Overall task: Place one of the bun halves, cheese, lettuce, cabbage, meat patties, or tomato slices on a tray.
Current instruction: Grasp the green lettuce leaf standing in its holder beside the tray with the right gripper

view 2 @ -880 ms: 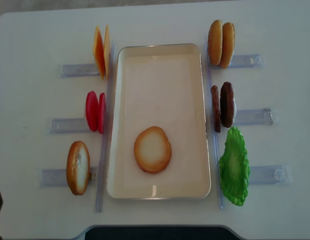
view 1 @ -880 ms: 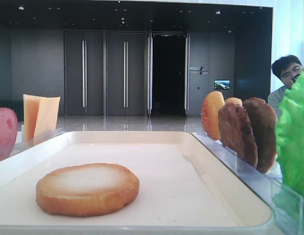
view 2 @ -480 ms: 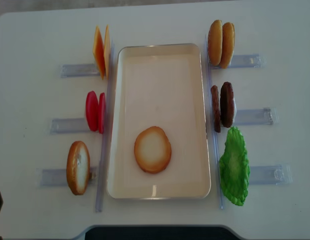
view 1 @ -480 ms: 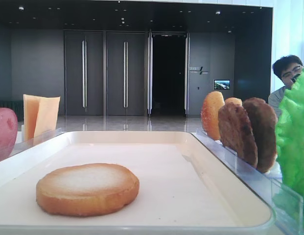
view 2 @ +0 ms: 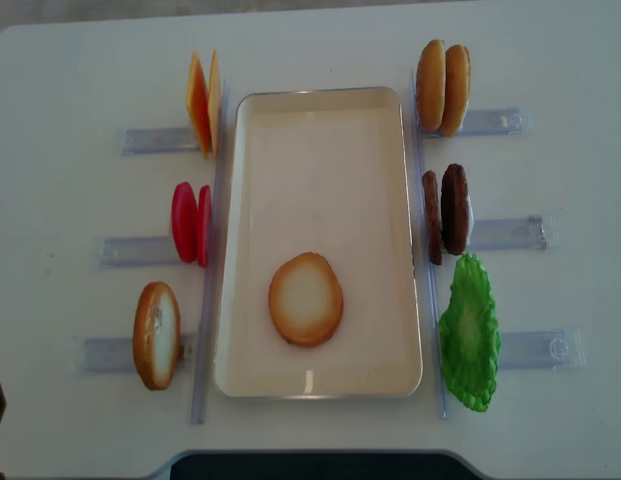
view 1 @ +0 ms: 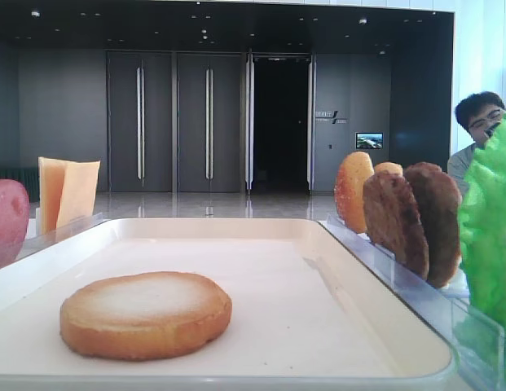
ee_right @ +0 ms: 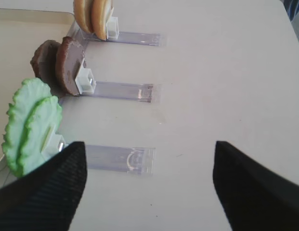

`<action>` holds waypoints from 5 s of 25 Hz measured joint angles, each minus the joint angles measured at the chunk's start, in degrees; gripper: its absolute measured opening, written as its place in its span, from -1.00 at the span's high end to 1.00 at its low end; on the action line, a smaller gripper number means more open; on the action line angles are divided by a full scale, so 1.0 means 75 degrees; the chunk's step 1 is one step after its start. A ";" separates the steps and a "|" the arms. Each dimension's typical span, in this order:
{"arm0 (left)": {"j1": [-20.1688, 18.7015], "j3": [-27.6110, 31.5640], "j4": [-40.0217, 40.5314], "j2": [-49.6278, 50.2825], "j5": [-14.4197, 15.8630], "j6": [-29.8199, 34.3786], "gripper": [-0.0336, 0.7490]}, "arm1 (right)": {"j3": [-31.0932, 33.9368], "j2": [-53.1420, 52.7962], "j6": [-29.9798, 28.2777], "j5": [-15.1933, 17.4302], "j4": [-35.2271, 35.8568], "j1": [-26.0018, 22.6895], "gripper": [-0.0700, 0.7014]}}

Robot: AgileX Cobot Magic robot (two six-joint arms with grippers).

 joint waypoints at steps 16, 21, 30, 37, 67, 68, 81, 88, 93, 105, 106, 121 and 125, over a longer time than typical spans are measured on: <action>0.0000 0.0000 0.0000 0.0000 0.0000 0.0000 0.06 | -0.0628 0.1239 0.0324 0.0351 0.0015 0.0000 -0.43; 0.0000 0.0000 0.0000 0.0000 -0.0001 0.0000 0.22 | -0.1388 0.2851 0.0804 0.0640 0.0015 0.0000 -0.43; 0.0000 0.0000 0.0000 0.0000 -0.0001 0.0000 0.29 | -0.2323 0.4876 0.0927 0.0639 0.0015 0.0000 -0.42; 0.0000 0.0000 0.0000 0.0000 -0.0008 0.0000 0.29 | -0.2368 0.5260 0.0927 0.0646 0.0015 0.0000 -0.42; 0.0000 0.0000 0.0000 0.0000 -0.0008 0.0000 0.30 | -0.2368 0.5965 0.0701 0.0653 0.1756 0.0000 -0.42; 0.0000 0.0000 0.0000 0.0000 -0.0008 0.0000 0.30 | -0.2368 0.5965 0.0701 0.0653 0.1821 0.0000 -0.42; 0.0000 0.0000 0.0000 0.0000 -0.0008 0.0000 0.32 | -0.2368 0.6881 0.2448 0.0644 0.1513 0.2911 -0.42; 0.0000 0.0000 0.0000 0.0000 -0.0008 0.0000 0.32 | -0.2370 0.7439 0.3475 0.0231 0.0656 0.4016 -0.42; 0.0000 0.0000 0.0000 0.0000 -0.0008 0.0000 0.32 | -0.2376 0.7775 0.3505 -0.0139 0.0581 0.4023 -0.47; 0.0000 0.0000 0.0000 0.0000 -0.0008 0.0000 0.32 | -0.2455 0.9151 0.3528 -0.0944 0.0564 0.4023 -0.48; 0.0000 0.0000 0.0000 0.0000 -0.0008 0.0000 0.32 | -0.2455 0.9234 0.3528 -0.1050 0.0557 0.4023 -0.48; 0.0000 0.0000 0.0000 0.0000 -0.0008 0.0000 0.32 | -0.2455 0.9764 0.3528 -0.1384 0.0336 0.4023 -0.31; 0.0000 0.0000 0.0000 0.0000 -0.0008 0.0000 0.33 | -0.2455 0.9788 0.3528 -0.1384 0.0321 0.4023 -0.08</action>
